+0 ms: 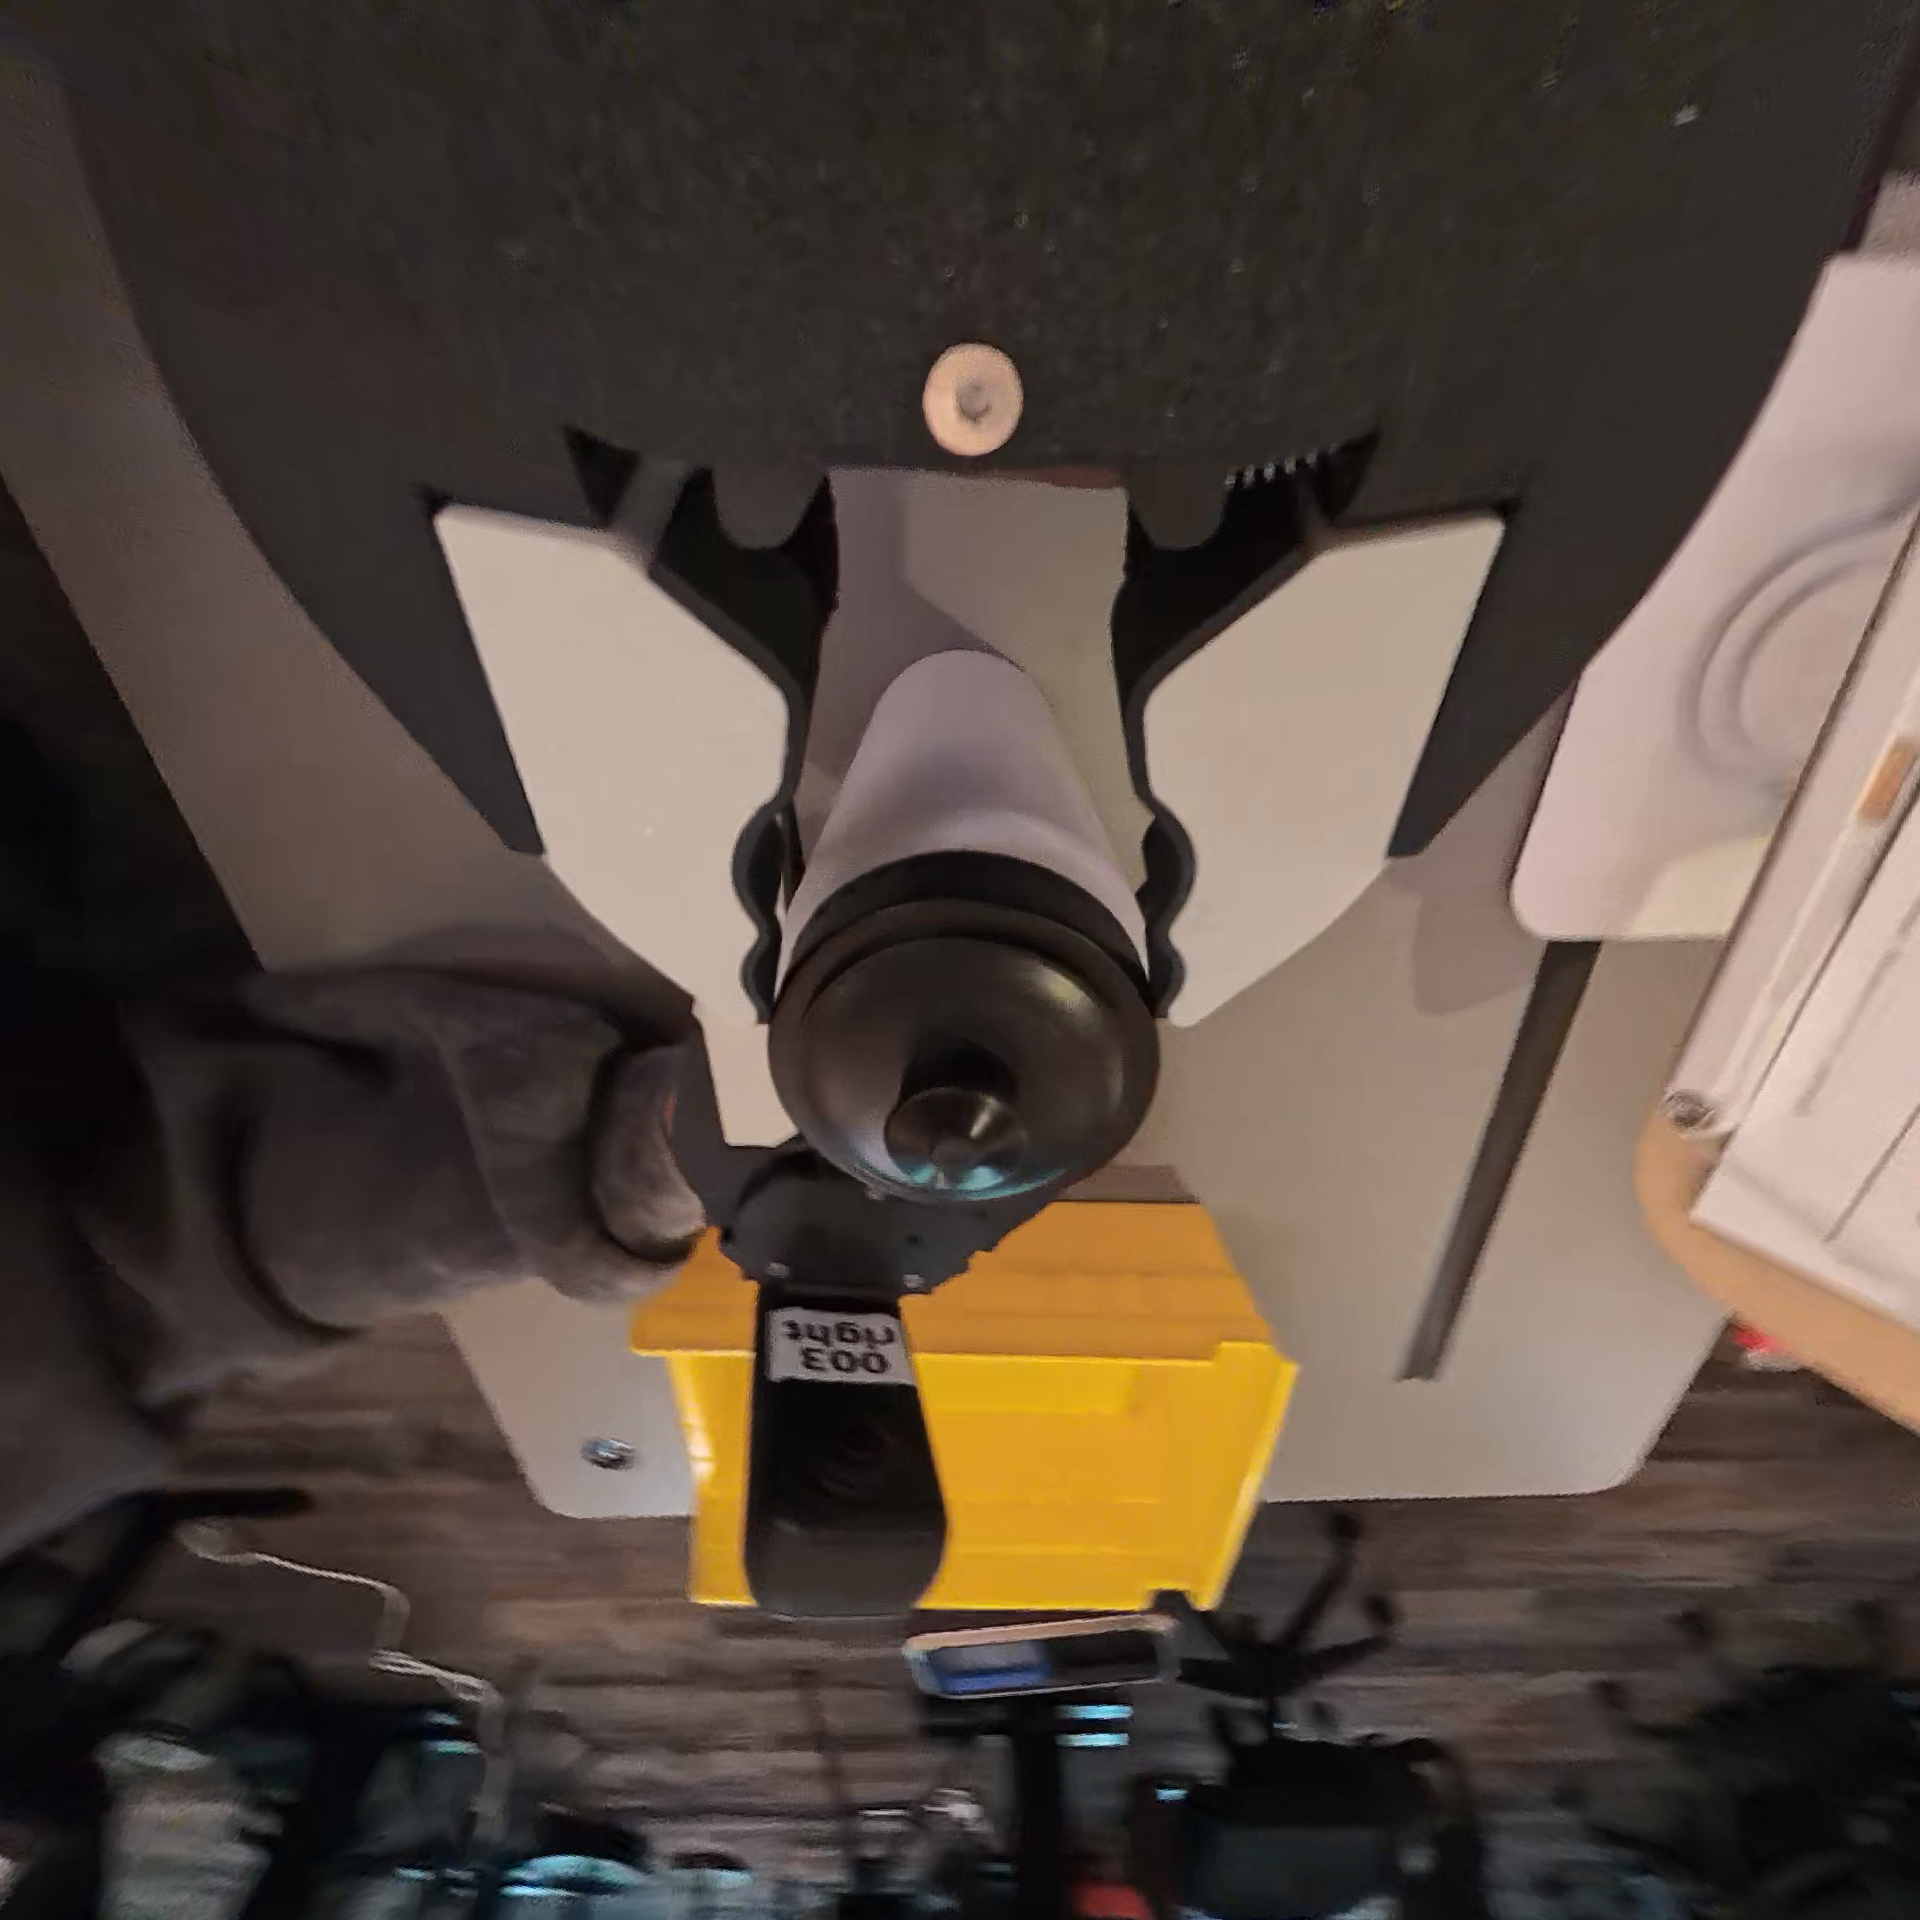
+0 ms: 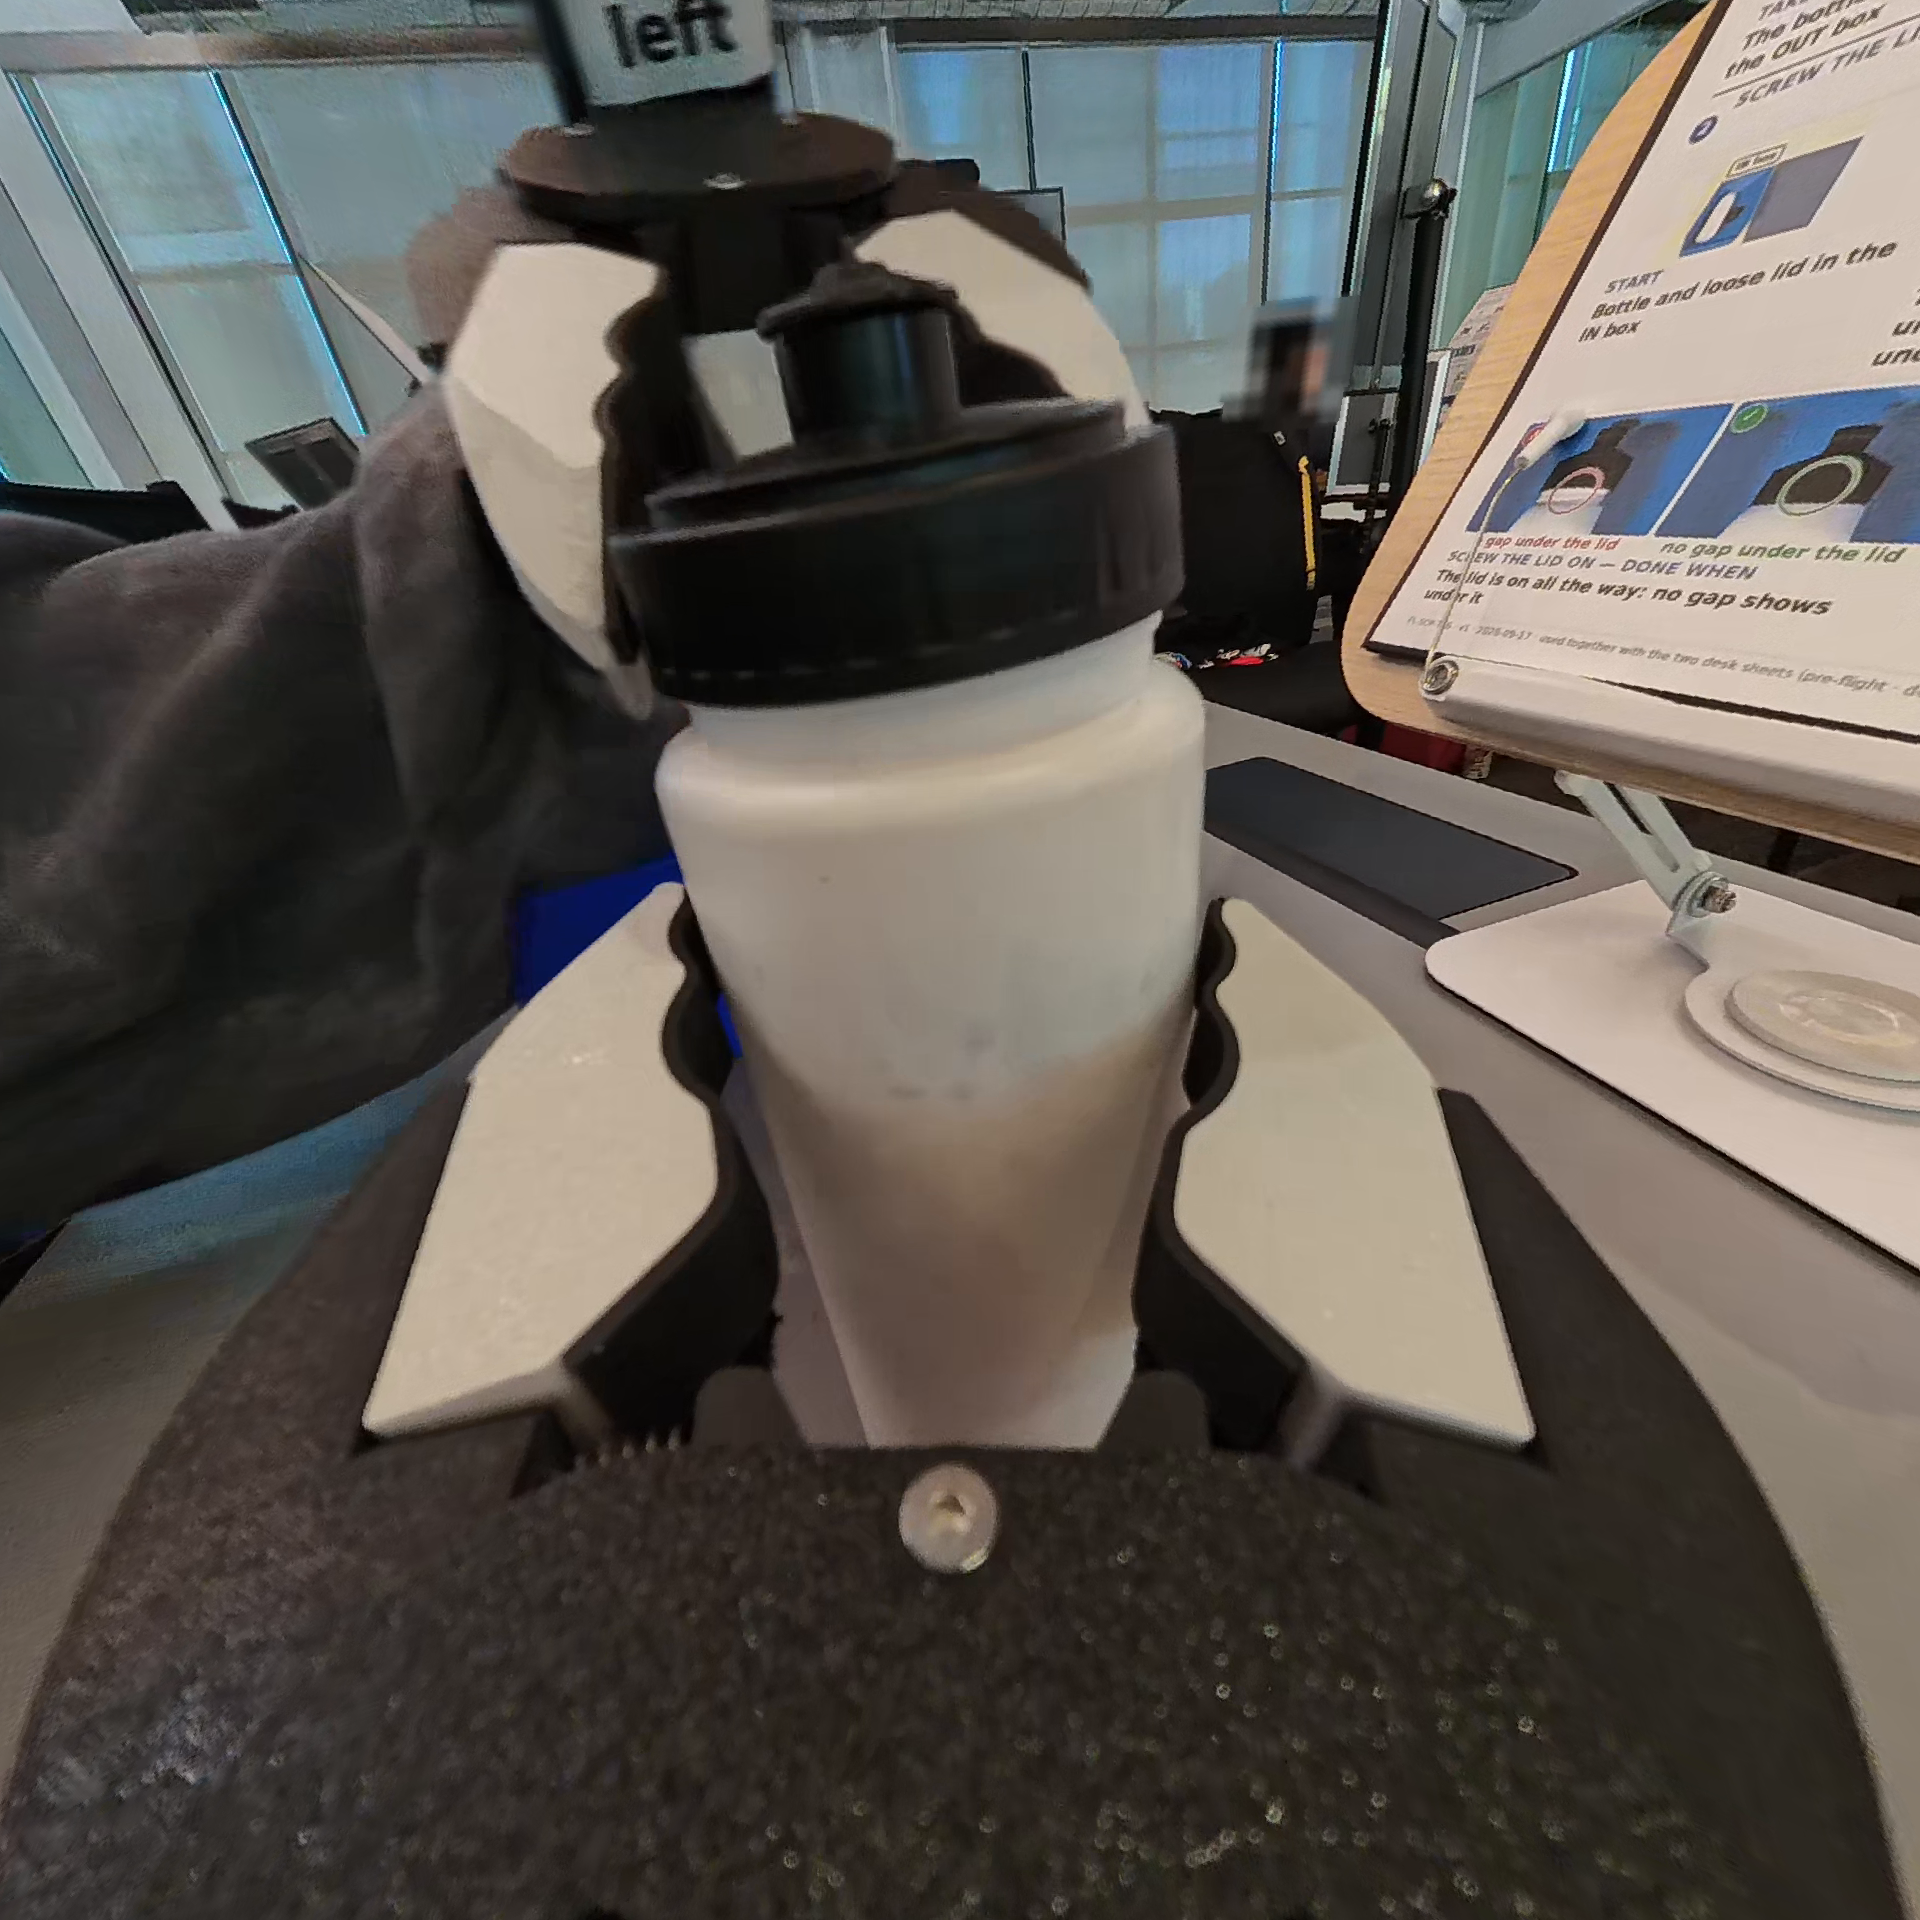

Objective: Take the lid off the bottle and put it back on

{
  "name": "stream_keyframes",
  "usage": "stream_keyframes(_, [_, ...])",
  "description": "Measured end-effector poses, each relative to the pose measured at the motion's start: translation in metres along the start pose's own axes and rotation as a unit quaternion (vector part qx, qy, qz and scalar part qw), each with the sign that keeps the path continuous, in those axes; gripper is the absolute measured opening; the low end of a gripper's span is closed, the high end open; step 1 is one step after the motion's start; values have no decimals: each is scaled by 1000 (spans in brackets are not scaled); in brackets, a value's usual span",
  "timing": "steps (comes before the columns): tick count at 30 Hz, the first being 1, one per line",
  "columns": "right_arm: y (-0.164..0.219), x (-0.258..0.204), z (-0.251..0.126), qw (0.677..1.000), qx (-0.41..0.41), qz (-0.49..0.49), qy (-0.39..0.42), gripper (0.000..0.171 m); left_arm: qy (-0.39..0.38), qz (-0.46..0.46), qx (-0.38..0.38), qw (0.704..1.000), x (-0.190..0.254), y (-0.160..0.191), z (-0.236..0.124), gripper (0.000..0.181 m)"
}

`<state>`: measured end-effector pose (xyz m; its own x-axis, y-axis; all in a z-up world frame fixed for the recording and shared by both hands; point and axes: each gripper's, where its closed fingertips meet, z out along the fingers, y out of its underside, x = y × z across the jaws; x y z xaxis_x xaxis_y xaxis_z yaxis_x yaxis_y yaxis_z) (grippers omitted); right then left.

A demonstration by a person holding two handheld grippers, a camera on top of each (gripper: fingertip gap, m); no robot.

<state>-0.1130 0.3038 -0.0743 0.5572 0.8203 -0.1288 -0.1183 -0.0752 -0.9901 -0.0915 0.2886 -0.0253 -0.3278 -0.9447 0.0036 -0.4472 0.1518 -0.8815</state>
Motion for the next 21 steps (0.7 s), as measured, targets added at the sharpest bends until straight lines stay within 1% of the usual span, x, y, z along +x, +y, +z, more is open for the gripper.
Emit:
stream_keyframes(2, [0, 0, 0, 1000, -1, 0, -1, 87, 66, 28, 2, 997, -1, 3, -4, 64])
stream_keyframes(6, [-1, 0, 1, 1000, 9, 3, -2, 87, 177, 41, 15, 983, -3, 4, -9, 61])
stream_keyframes(8, [-1, 1, 0, 1000, 9, 6, 0, 88, 205, 44, 25, 977, -4, 3, -7, 62])
stream_keyframes(10, [-1, 2, 0, 1000, 6, 5, 1, 87, 215, 44, 40, 975, -3, 2, -5, 63])
stream_keyframes(13, [-1, 2, 0, 1000, 8, 7, -3, 87, 192, 22, 63, 979, -2, 2, -6, 64])
stream_keyframes(14, [-1, 1, 1, 1000, 10, 7, -3, 87, 177, 8, 66, 982, -1, 3, -7, 67])
stream_keyframes(16, [0, 0, 3, 1000, 8, 4, -2, 87, 136, -24, 78, 987, 4, 1, -9, 80])
stream_keyframes(18, [0, 0, 3, 1000, 7, 4, 2, 87, 74, -49, 96, 991, 10, -3, -10, 94])
stream_keyframes(19, [0, 0, 3, 1000, 7, 4, 3, 87, 33, -62, 113, 991, 11, -8, -11, 97])
stream_keyframes(21, [0, 0, 3, 1000, 6, 3, 5, 87, -70, -91, 127, 985, 9, -13, -8, 96])
